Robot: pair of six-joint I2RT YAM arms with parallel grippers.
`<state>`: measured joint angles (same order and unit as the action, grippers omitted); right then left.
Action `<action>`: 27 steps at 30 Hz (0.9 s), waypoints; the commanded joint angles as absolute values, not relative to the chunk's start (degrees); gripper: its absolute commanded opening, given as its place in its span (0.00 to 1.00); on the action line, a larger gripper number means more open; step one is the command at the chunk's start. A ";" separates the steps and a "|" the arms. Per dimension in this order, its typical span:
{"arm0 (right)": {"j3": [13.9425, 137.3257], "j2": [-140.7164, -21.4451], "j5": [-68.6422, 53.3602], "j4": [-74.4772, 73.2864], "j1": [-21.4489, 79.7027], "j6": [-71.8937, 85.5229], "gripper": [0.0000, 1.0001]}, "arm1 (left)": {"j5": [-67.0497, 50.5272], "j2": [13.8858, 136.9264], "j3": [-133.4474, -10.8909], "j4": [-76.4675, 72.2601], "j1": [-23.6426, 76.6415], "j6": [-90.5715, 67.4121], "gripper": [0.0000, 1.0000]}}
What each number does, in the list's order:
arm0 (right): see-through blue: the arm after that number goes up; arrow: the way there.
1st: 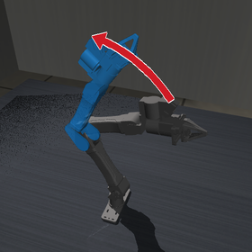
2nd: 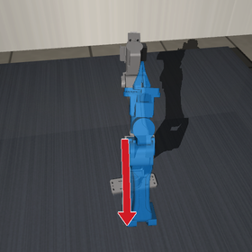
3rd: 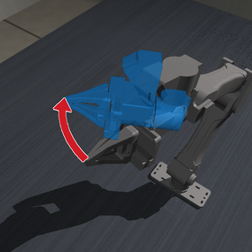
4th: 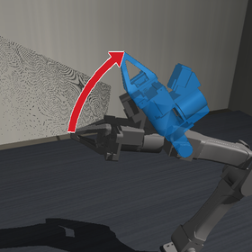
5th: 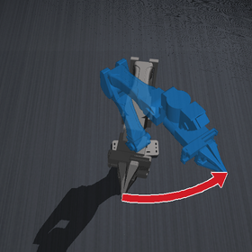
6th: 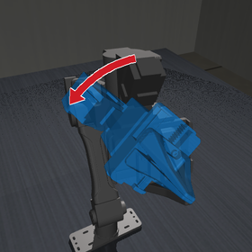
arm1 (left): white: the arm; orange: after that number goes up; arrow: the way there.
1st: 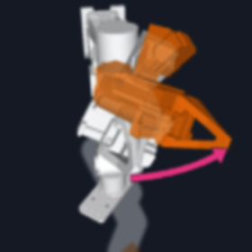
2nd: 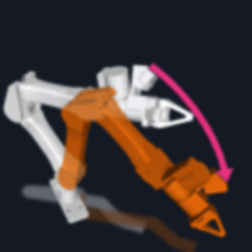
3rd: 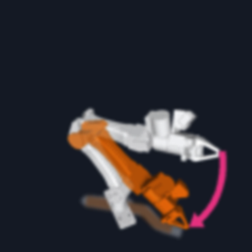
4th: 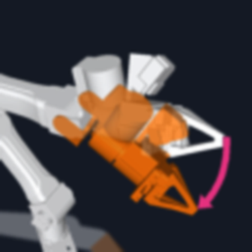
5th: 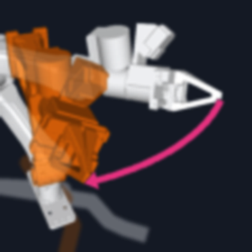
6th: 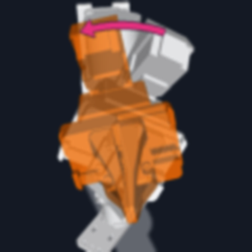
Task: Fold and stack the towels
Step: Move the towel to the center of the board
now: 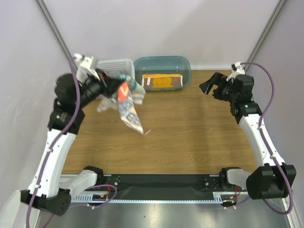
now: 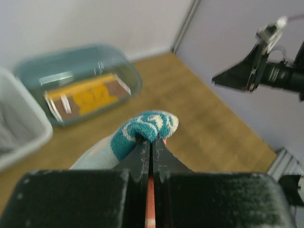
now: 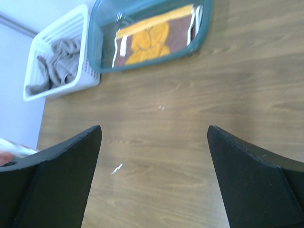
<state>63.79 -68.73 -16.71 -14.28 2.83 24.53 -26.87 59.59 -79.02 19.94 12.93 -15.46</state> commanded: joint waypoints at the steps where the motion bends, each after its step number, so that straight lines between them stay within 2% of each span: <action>1: 60.39 -64.87 -22.22 -12.83 2.99 27.15 1.00 | -21.65 53.64 -68.34 19.25 18.60 -20.38 0.00; 9: 49.05 -57.22 -21.36 -16.96 6.24 29.62 1.00 | -17.23 51.67 -46.52 15.48 31.71 -23.64 0.00; 13: 43.96 -55.02 -20.30 -18.19 7.99 31.81 0.98 | -13.98 57.73 -43.51 11.96 40.33 -24.34 0.00; 14: 43.16 -54.50 -20.13 -18.37 8.96 32.16 0.98 | -13.80 59.22 -42.98 11.34 41.12 -24.43 0.03; 15: 41.59 -54.41 -19.43 -18.54 9.49 32.52 0.97 | -13.80 61.85 -41.06 8.38 42.18 -24.78 0.07; 17: 40.44 -54.75 -19.25 -18.89 10.45 32.61 0.95 | -13.71 64.50 -39.73 6.69 42.36 -25.40 0.26; 18: 40.17 -55.19 -18.46 -19.07 11.59 32.43 0.95 | -12.41 66.43 -39.47 6.94 42.36 -25.75 0.31; 20: 40.08 -57.11 -17.67 -20.12 12.83 31.73 0.95 | -10.47 68.20 -40.69 9.39 42.36 -25.49 0.59; 22: 40.95 -58.70 -17.32 -20.48 14.41 31.38 0.95 | -6.78 69.60 -43.58 14.57 42.36 -24.53 0.73; 23: 41.31 -59.75 -17.23 -20.39 14.94 30.94 0.95 | -4.94 69.52 -44.38 16.24 42.36 -24.35 0.85; 25: 42.88 -62.65 -17.14 -20.13 16.52 30.50 0.95 | 2.41 67.86 -45.96 20.71 42.36 -26.27 0.98; 27: 44.38 -65.63 -17.23 -19.43 17.66 29.63 0.95 | 6.66 65.66 -45.88 22.84 42.10 -30.56 1.00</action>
